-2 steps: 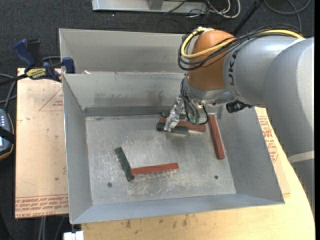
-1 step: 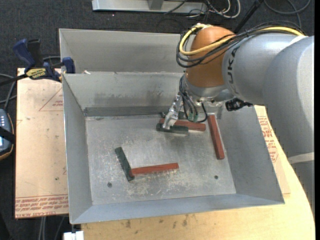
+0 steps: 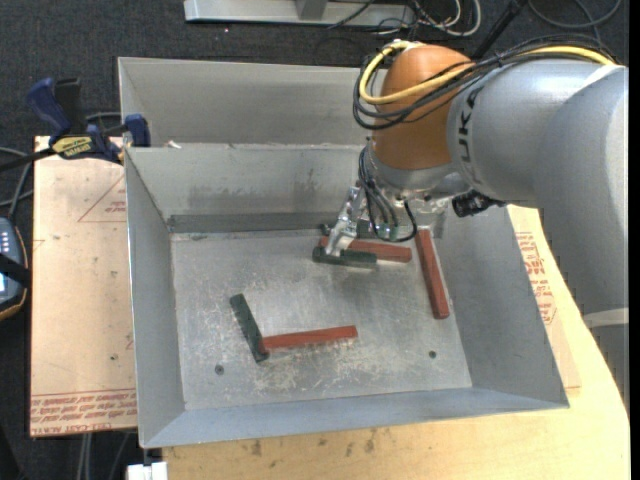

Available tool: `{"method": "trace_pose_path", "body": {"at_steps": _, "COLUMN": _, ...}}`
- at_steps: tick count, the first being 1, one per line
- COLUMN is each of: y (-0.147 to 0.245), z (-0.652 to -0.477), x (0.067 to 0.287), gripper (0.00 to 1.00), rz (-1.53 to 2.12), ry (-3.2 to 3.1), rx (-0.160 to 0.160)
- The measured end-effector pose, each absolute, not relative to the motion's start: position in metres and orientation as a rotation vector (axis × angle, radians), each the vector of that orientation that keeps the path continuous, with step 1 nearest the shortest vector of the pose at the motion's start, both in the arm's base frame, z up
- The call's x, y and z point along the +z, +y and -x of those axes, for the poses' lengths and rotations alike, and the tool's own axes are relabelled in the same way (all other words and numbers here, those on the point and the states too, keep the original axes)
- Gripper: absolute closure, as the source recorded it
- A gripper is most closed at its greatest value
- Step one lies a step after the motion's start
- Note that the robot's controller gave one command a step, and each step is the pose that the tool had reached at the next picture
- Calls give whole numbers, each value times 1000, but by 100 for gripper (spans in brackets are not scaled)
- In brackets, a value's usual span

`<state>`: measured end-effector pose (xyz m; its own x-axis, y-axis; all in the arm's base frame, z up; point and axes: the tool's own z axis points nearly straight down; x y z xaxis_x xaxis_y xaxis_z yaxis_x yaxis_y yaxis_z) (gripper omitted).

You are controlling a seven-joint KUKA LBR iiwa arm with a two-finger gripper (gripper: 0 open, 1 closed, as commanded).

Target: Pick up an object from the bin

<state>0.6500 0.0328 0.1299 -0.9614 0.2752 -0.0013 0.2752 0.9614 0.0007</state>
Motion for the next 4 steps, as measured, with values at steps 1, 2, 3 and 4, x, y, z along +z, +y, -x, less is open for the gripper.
{"method": "trace_pose_path", "body": {"at_steps": 1, "y": 32, "z": -638, "x": 148, "gripper": 100, "rz": -415, "ry": 3113, "rx": 1}}
{"method": "trace_pose_path", "body": {"at_steps": 2, "y": 39, "z": -629, "x": 150, "gripper": 100, "rz": -616, "ry": 3080, "rx": 1}}
{"method": "trace_pose_path", "body": {"at_steps": 3, "y": 65, "z": -643, "x": 157, "gripper": 100, "rz": -497, "ry": 3099, "rx": 1}}
{"method": "trace_pose_path", "body": {"at_steps": 4, "y": 46, "z": -629, "x": 192, "gripper": 100, "rz": -437, "ry": 3111, "rx": 1}}
